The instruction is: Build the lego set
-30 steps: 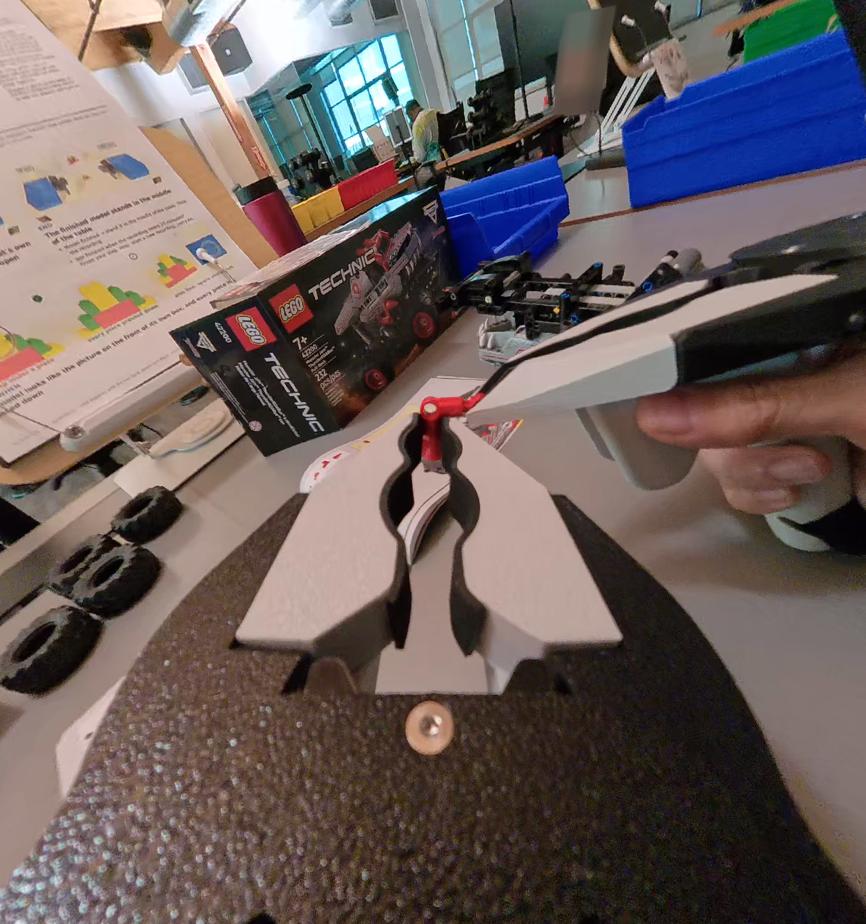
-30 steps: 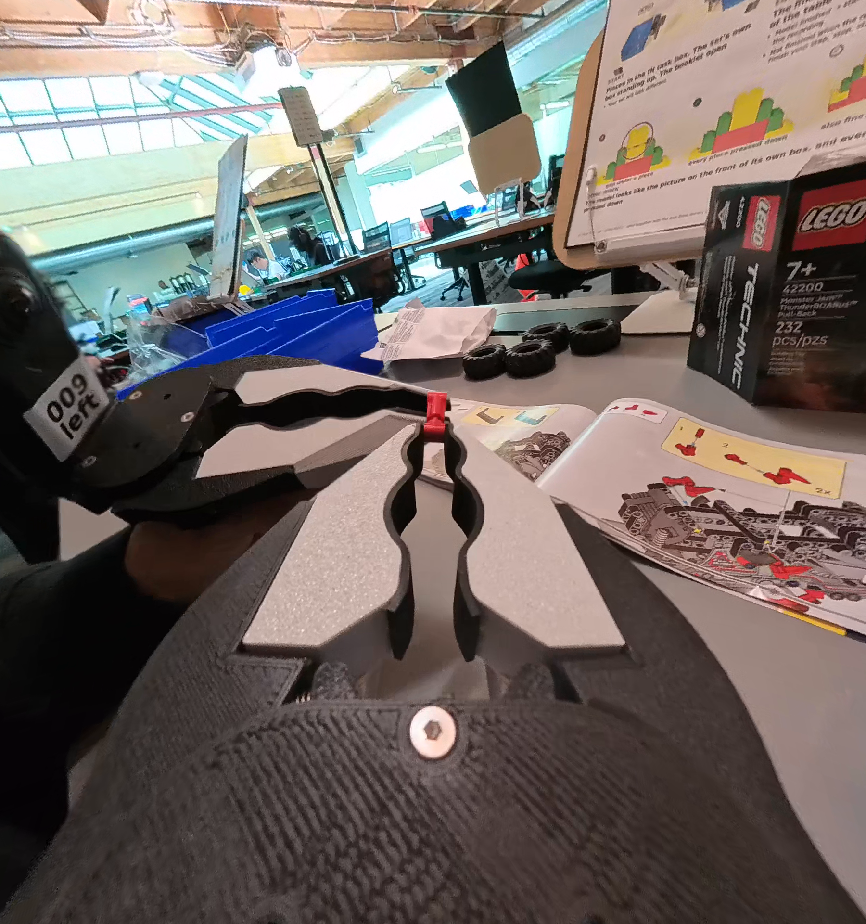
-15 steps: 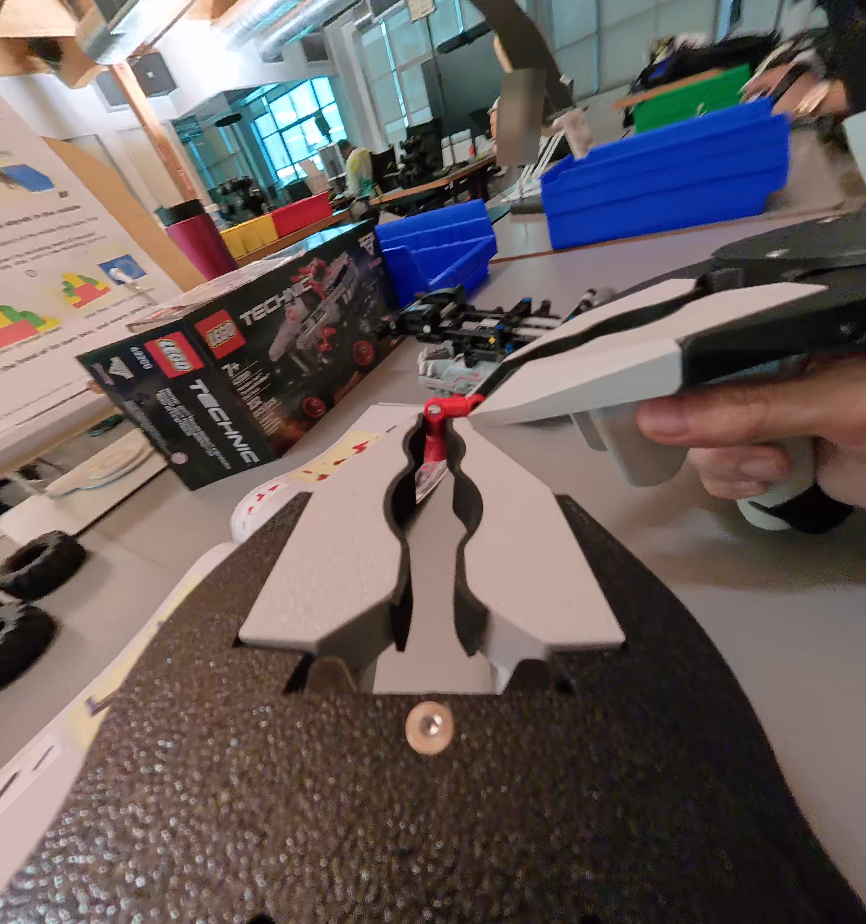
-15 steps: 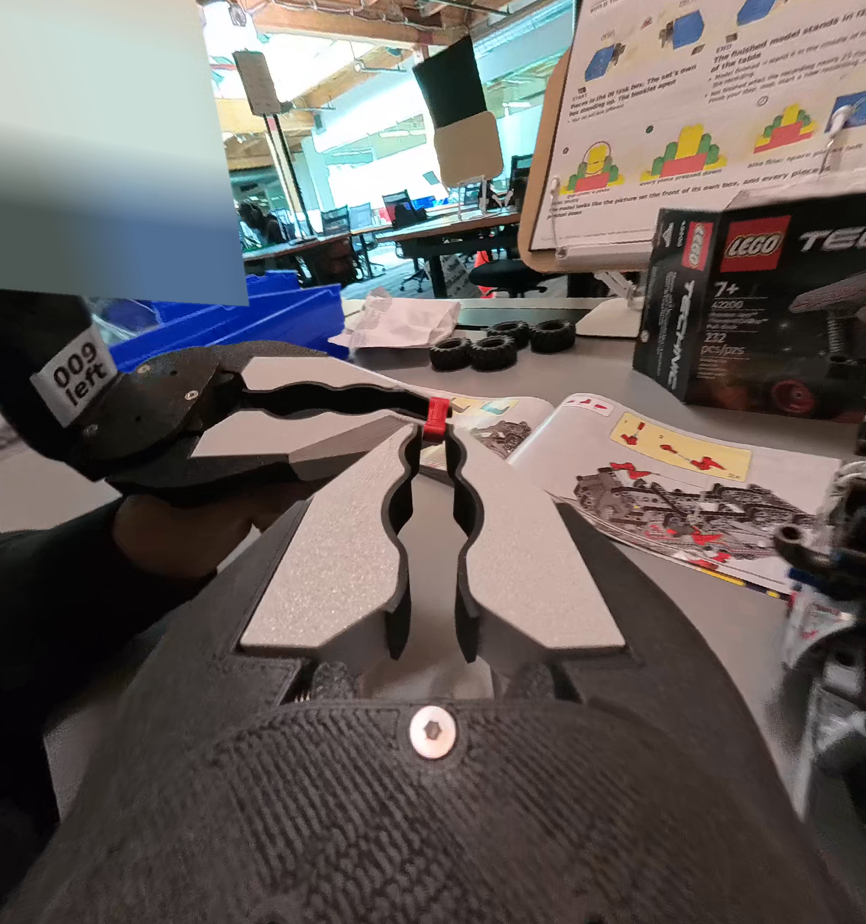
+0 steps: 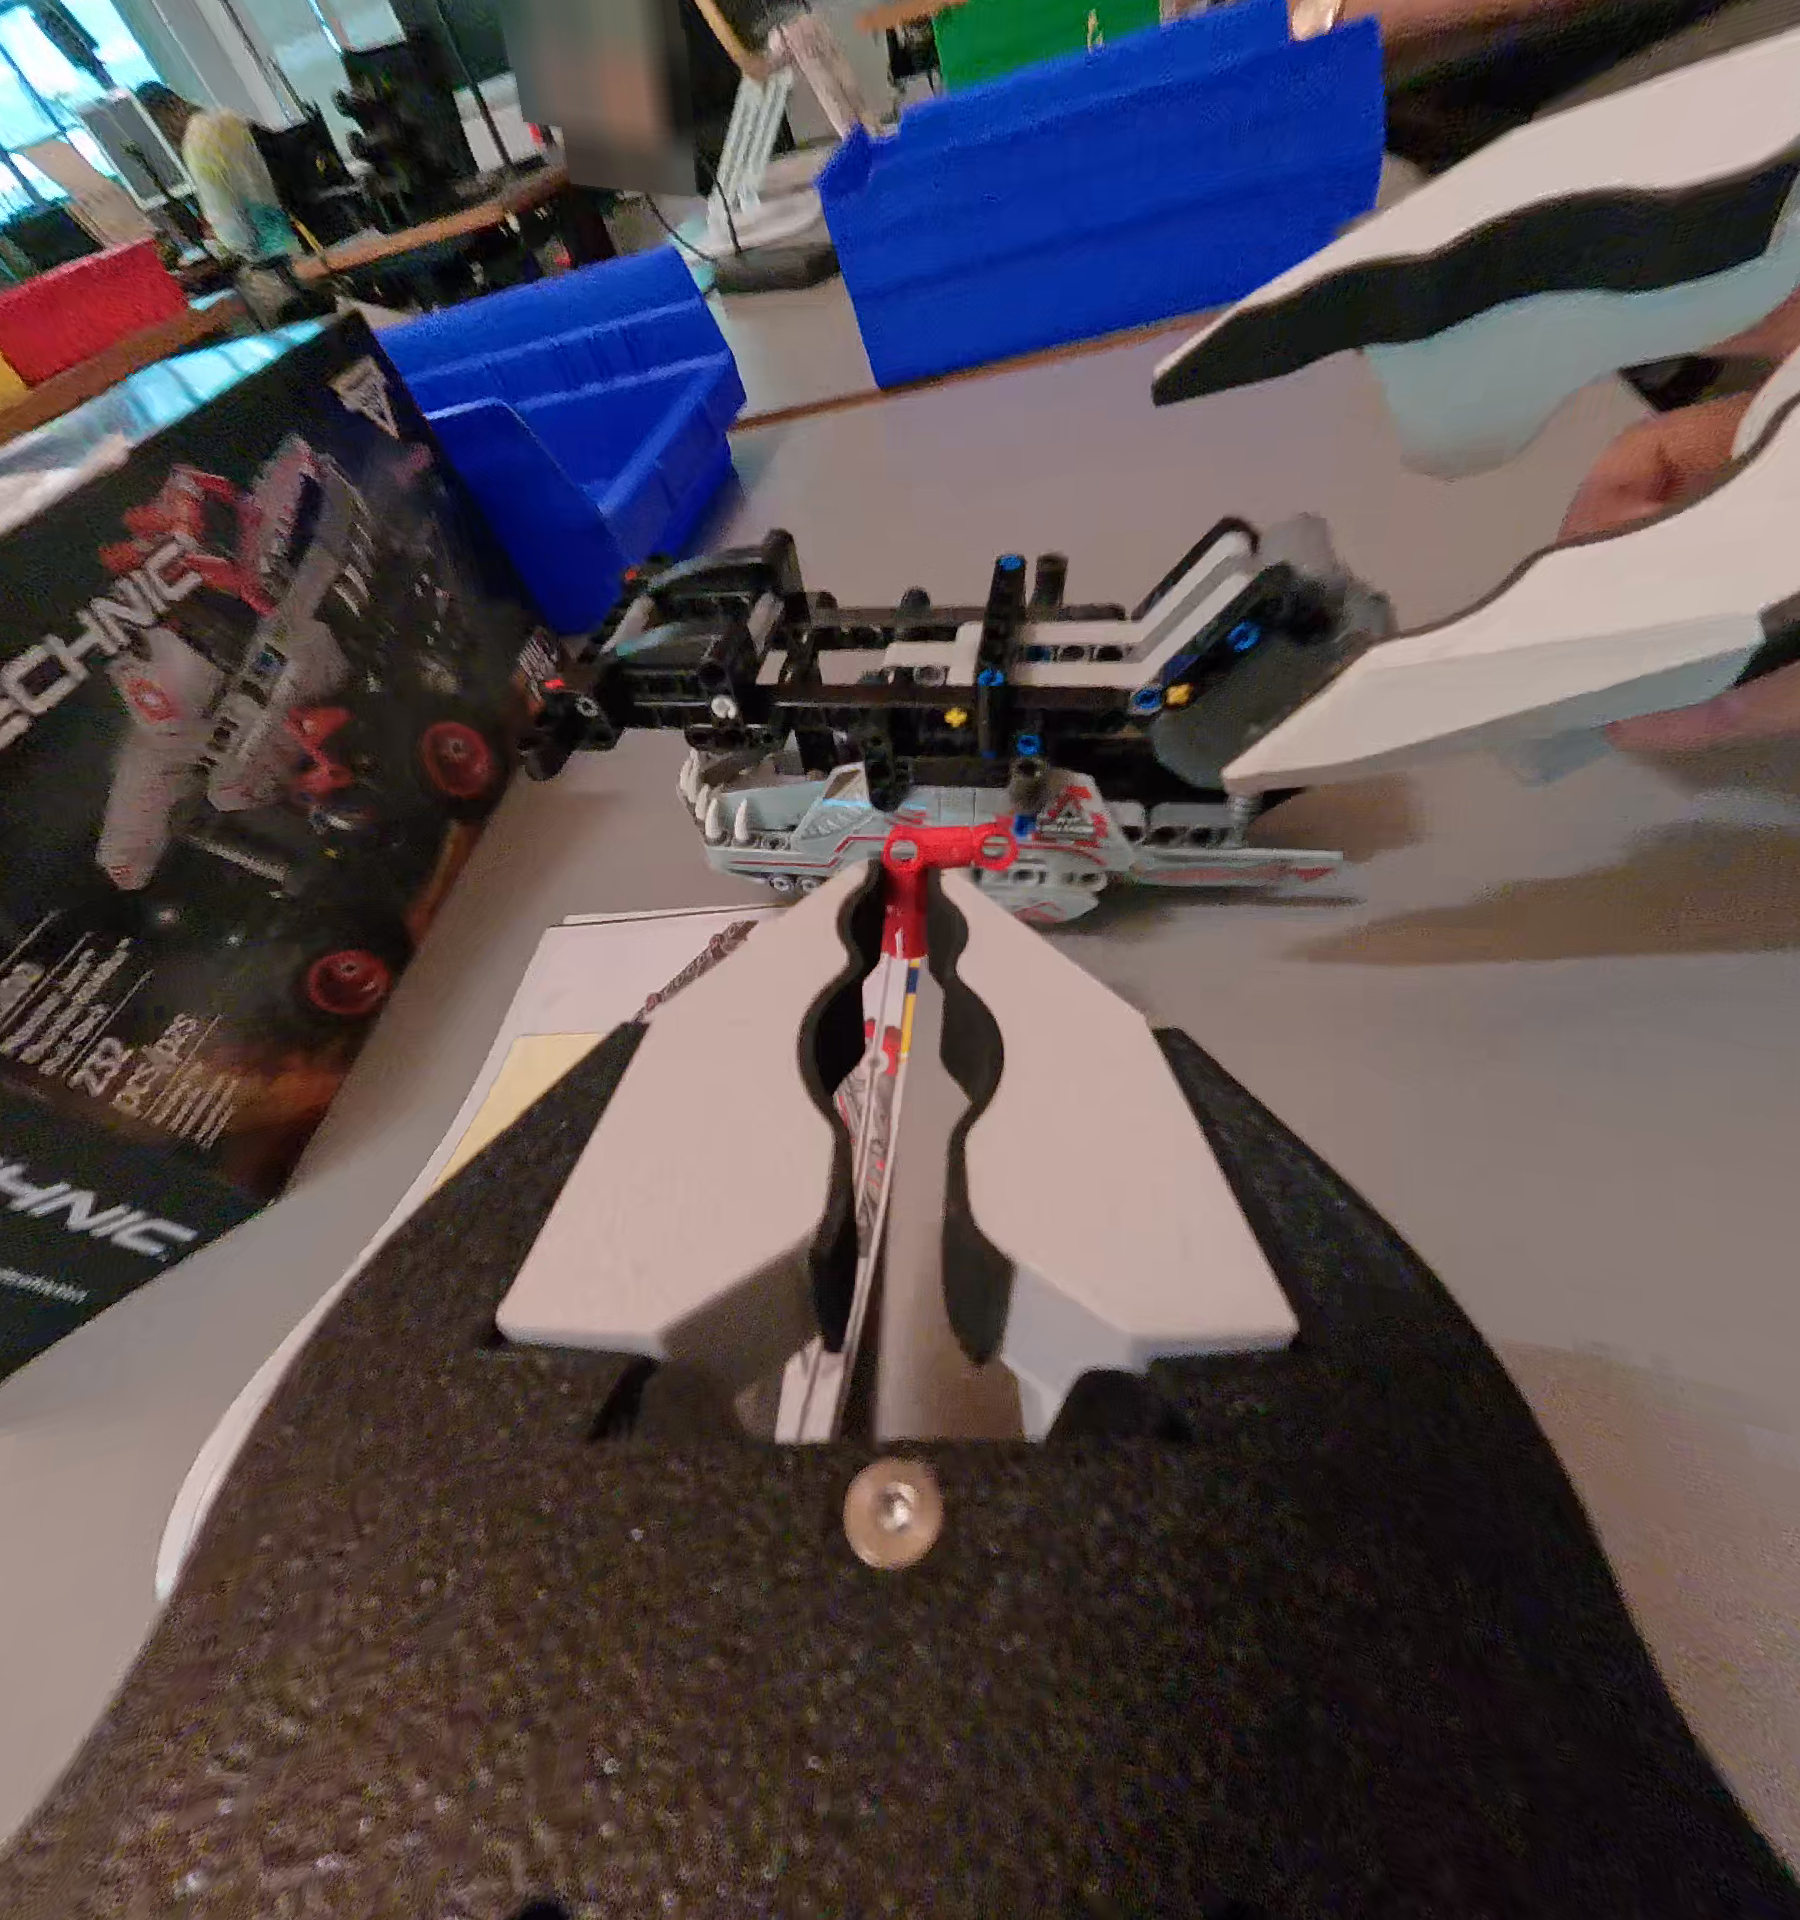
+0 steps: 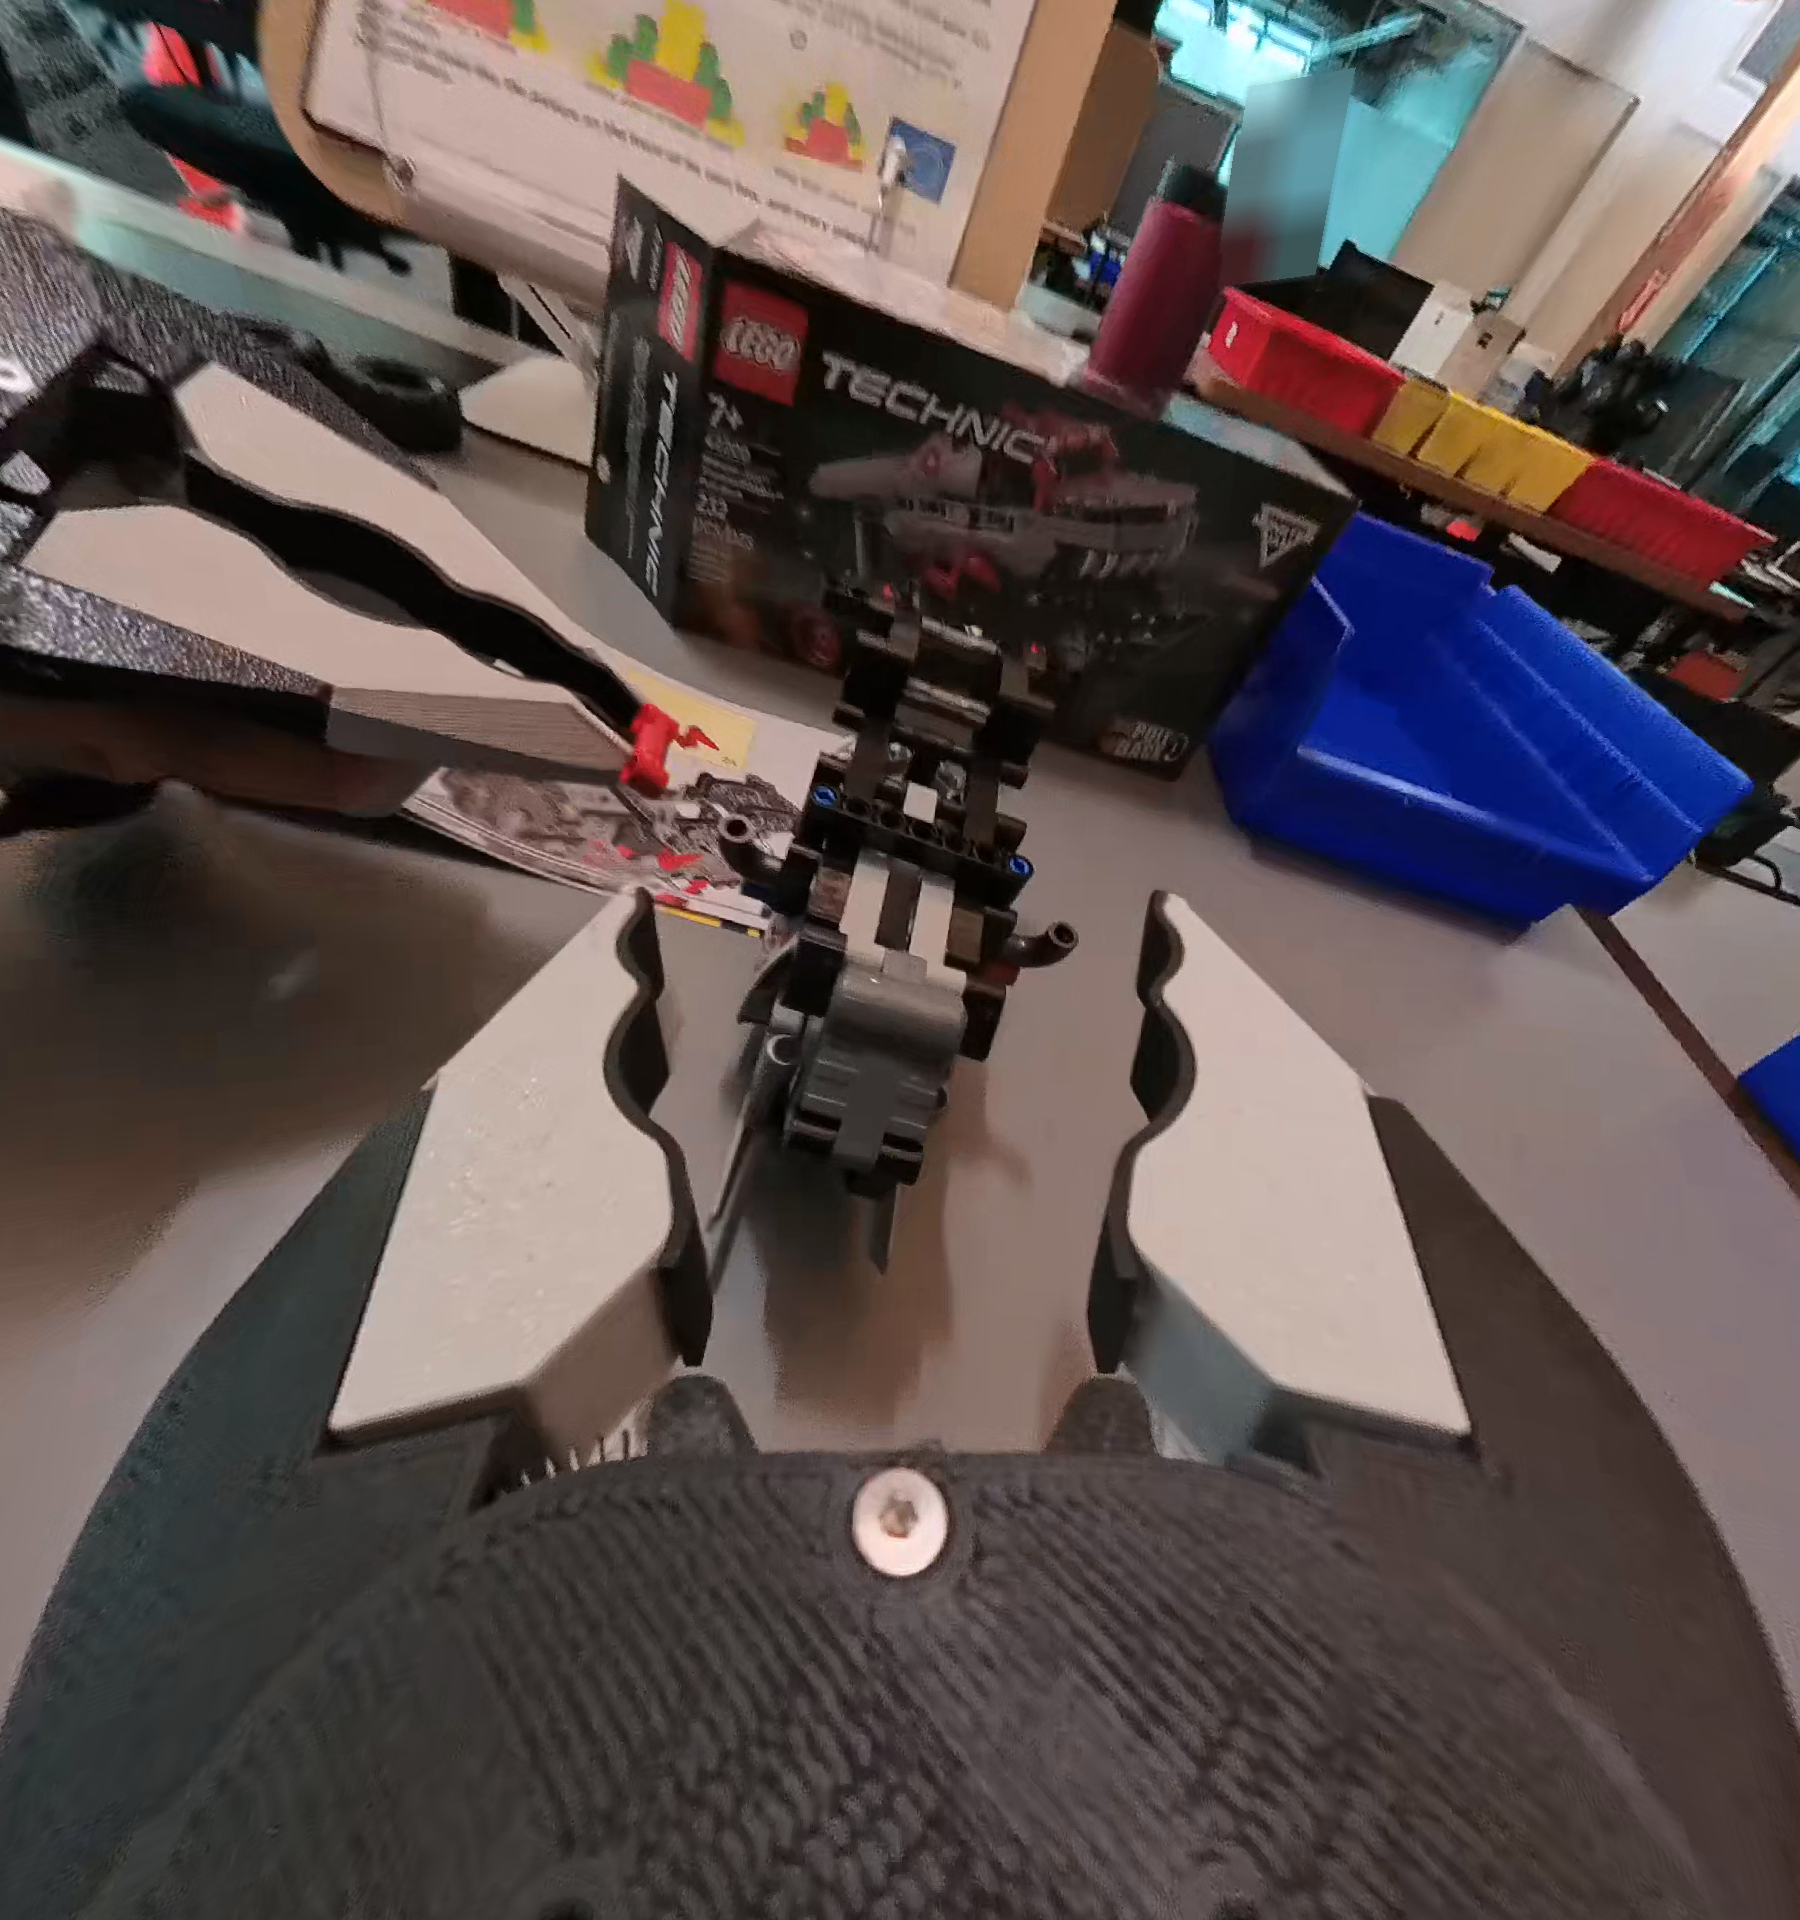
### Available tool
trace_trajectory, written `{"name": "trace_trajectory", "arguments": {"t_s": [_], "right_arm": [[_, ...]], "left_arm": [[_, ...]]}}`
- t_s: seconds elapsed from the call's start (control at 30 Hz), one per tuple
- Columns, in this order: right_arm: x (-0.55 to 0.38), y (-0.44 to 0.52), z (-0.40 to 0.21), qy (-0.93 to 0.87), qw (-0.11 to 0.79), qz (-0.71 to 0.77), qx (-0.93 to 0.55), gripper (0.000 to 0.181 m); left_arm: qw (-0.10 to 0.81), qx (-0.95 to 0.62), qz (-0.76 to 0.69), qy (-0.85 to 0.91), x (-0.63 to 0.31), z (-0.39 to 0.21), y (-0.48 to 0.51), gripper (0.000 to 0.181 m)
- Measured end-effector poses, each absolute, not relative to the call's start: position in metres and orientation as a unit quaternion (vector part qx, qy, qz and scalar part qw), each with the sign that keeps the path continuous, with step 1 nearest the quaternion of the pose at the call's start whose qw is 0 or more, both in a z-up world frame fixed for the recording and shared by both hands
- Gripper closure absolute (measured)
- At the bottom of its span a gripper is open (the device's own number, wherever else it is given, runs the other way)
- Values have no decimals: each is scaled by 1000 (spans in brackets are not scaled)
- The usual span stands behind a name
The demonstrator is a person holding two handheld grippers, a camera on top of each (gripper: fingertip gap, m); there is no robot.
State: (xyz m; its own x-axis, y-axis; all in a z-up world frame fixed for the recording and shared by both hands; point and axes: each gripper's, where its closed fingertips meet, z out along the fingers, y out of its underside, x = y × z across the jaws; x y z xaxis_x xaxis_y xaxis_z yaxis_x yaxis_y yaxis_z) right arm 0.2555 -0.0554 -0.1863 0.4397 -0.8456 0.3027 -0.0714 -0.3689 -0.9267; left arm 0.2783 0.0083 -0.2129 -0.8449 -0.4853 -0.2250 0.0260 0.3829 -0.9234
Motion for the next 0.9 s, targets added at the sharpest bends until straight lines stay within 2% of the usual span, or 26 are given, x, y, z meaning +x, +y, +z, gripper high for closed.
{"name": "trace_trajectory", "arguments": {"t_s": [0.1,0.2,0.37,0.5,0.7,0.9], "right_arm": [[265,-60,-202,321,435,-417,-730,89],[272,-72,-204,324,433,-421,-728,97],[275,-78,-215,318,454,-363,-749,119],[274,-73,-212,291,487,-333,-753,121],[280,-62,-218,300,481,-315,-761,80],[289,-67,-220,337,457,-329,-754,70]], "left_arm": [[221,-120,-519,817,281,-226,-3,177],[225,-108,-512,822,282,-228,-11,177],[231,-105,-509,823,282,-228,-17,177],[217,-129,-519,816,278,-225,-23,177],[276,-124,-501,811,278,-225,-26,177],[329,-121,-487,800,275,-222,-25,177]]}}
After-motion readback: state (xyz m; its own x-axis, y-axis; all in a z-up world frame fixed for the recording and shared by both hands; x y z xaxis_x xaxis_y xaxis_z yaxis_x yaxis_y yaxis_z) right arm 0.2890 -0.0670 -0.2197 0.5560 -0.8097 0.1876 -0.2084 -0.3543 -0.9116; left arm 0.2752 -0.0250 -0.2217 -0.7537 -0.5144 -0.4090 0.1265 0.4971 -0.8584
